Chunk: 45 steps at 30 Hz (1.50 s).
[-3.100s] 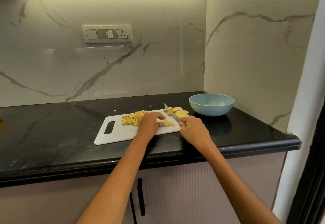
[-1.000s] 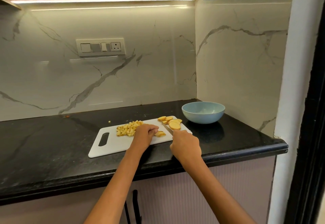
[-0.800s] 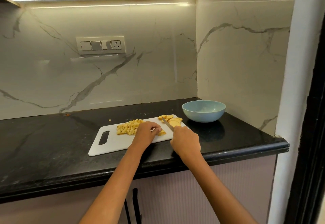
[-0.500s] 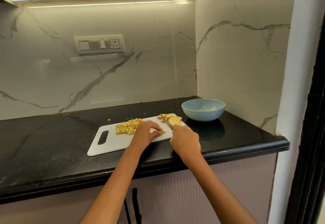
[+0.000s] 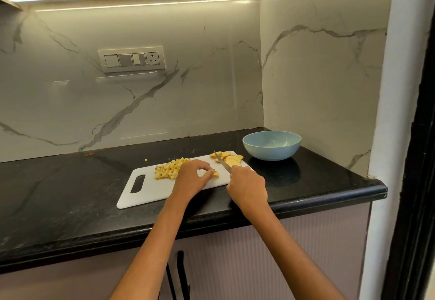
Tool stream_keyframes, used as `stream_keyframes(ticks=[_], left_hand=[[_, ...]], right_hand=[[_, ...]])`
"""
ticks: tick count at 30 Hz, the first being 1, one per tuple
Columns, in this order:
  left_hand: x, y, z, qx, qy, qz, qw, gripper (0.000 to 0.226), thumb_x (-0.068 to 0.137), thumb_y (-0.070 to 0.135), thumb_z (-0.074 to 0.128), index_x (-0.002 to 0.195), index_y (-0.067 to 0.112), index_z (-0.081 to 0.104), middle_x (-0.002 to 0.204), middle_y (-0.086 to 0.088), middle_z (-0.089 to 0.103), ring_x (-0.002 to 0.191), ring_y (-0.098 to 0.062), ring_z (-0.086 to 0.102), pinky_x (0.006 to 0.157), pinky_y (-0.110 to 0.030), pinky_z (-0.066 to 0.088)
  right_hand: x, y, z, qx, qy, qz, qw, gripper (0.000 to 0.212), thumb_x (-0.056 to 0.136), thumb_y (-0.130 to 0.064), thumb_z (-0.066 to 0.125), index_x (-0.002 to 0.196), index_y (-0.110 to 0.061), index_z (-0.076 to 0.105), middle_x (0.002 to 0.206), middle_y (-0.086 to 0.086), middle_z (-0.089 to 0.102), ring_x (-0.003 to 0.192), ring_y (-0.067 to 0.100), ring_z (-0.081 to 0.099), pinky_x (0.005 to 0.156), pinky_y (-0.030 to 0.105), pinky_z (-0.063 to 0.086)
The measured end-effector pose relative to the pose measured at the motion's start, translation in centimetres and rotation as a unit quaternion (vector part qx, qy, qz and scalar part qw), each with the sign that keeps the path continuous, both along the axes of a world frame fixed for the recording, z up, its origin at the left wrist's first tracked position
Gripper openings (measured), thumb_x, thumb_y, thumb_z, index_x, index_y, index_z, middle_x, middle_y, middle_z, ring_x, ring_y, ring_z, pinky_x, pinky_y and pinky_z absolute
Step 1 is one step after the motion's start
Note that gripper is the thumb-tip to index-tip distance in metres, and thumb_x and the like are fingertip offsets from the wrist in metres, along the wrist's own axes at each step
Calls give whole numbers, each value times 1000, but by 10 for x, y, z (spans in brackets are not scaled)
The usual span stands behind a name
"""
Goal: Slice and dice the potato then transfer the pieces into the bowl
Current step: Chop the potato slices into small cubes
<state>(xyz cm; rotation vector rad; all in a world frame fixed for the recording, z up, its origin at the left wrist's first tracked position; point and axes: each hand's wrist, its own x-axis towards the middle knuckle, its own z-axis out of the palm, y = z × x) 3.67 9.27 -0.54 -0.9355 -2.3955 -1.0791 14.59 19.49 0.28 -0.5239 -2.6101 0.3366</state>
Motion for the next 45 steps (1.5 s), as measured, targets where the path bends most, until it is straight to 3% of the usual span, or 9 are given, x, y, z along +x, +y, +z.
stream_keyframes(ticks=[5,10,19,25,29,33,41,45], left_hand=[[-4,1,0,-47,21,21,998,26,90,1,54,102,14,72,114,-3,66,107,-17,58,89,-20,39],[-11,4,0,-97,16,17,995,49,81,-17,47,95,21,73,116,-1,65,110,-17,57,95,-29,46],[-21,7,1,-143,6,30,989,45,86,-11,47,108,21,69,120,0,64,112,-18,55,102,-40,41],[-25,7,-1,-122,-12,14,992,38,90,-9,46,105,17,70,117,-3,65,110,-17,57,99,-30,44],[-21,4,1,-79,-30,-7,996,30,95,0,44,111,9,67,119,-7,64,111,-19,56,92,-19,37],[-15,-3,1,-65,-41,-39,996,26,93,13,53,117,10,65,121,-7,63,111,-17,55,89,-18,36],[-10,-6,1,-79,-53,-44,994,27,90,14,60,115,8,66,120,-7,64,109,-16,56,91,-23,39],[-7,-6,1,-81,-53,-39,995,29,90,14,59,117,7,64,122,-8,63,110,-17,56,90,-22,38]], right_hand=[[-2,2,1,-4,2,2,1000,22,97,-20,46,115,-12,56,101,6,64,88,16,62,66,23,41],[-3,2,1,-7,9,6,1000,22,97,-20,46,117,-13,55,104,6,64,89,16,62,68,22,42],[-2,3,2,-14,8,10,1000,26,97,-22,48,120,-12,54,107,7,64,91,16,63,72,23,44],[0,1,4,-21,0,10,1000,26,97,-22,48,120,-12,54,107,7,64,91,16,63,71,22,44],[4,-1,6,-25,-12,9,1000,25,97,-21,48,120,-12,53,107,6,63,91,15,62,71,22,42],[10,-5,9,-14,-43,10,999,22,96,-19,47,116,-12,54,102,6,62,87,15,59,67,23,40],[25,-18,12,28,-92,35,995,29,97,-20,48,124,-10,52,113,9,60,99,20,60,81,28,45],[24,-20,13,51,-92,42,994,26,97,-19,48,121,-10,54,111,8,60,95,19,61,72,25,42]])
